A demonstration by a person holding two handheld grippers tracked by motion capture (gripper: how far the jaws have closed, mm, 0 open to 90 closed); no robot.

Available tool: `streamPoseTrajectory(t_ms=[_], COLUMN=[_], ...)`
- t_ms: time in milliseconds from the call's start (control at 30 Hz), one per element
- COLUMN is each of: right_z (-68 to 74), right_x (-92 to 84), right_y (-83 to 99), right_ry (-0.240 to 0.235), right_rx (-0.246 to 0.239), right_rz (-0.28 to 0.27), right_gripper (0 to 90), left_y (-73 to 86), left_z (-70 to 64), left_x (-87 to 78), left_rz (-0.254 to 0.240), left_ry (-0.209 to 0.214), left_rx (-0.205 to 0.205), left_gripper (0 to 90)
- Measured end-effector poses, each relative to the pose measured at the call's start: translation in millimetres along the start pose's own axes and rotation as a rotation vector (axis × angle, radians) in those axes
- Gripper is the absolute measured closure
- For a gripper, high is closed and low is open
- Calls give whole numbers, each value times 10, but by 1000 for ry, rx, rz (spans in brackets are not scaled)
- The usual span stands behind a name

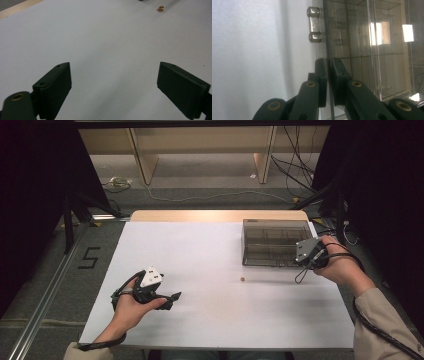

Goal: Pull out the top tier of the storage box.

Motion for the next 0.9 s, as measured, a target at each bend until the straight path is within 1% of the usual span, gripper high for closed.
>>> streamPoseTrajectory(t_ms=[433, 900], right_z=[15, 30], right_x=[-13, -14], right_y=[16, 24], right_ry=[-8, -11], right_rx=[-6, -15], right_rz=[13, 8], right_gripper=[850, 850], left_y=[1, -2], left_z=[-4, 0], left_x=[-1, -4], left_rz=[1, 0], left_ry=[3, 0], left_rx=[0, 4], left_gripper=[130, 132])
Point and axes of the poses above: each handheld gripper's, and its own axes: x roughly forward along the jaws, y roughly out of its underside, z roughly to its left, the point moved 4 cm from there along x, roughly forward along the jaws, and after that the axes turned 13 degrees about -y, right-handed, at the moved point
